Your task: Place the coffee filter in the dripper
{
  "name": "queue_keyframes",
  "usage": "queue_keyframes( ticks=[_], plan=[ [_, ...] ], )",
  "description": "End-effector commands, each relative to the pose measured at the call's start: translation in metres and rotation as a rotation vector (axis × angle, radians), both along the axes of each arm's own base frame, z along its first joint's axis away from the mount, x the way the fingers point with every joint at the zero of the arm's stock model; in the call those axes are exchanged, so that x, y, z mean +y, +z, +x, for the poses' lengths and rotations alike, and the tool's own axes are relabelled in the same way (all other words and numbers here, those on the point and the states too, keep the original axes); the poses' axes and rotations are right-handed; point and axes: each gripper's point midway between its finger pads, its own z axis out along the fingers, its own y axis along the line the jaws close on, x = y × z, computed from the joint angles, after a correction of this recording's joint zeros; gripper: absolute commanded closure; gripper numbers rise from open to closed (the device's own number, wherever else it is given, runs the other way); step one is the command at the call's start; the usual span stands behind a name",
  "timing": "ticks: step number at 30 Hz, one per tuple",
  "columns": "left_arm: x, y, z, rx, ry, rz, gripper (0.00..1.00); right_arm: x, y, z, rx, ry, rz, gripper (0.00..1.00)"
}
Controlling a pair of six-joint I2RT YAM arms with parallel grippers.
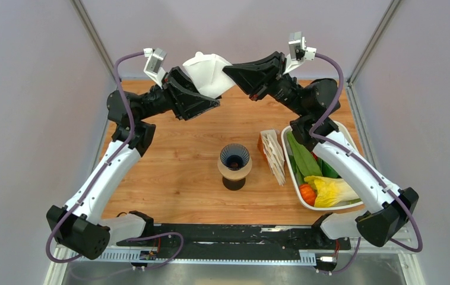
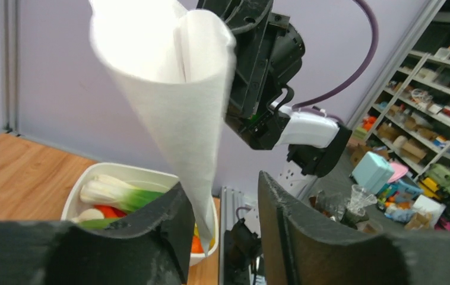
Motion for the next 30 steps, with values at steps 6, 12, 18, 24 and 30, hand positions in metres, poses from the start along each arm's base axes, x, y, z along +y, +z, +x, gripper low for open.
queue_keyframes(
  ticks=[6,12,18,24,30],
  plan=[
    [0.014,0.025,-0.009,-0.142,0.115,0.045,0.44,-0.01,0.011,-0.027,-0.064,0.065,-0.004,1.0],
    [0.021,0.036,-0.008,-0.213,0.16,0.031,0.72,-0.011,0.006,-0.034,-0.05,0.112,-0.029,1.0],
    [0.021,0.04,-0.011,-0.224,0.129,0.001,0.99,-0.01,0.009,-0.042,-0.05,0.166,-0.045,1.0],
    [0.024,0.044,-0.009,-0.21,0.142,-0.047,1.0,-0.014,0.008,-0.036,-0.01,0.145,-0.056,0.19],
    [0.026,0.05,0.005,-0.134,0.173,-0.118,1.0,-0.004,-0.012,-0.04,0.022,0.187,-0.075,0.23]
  ],
)
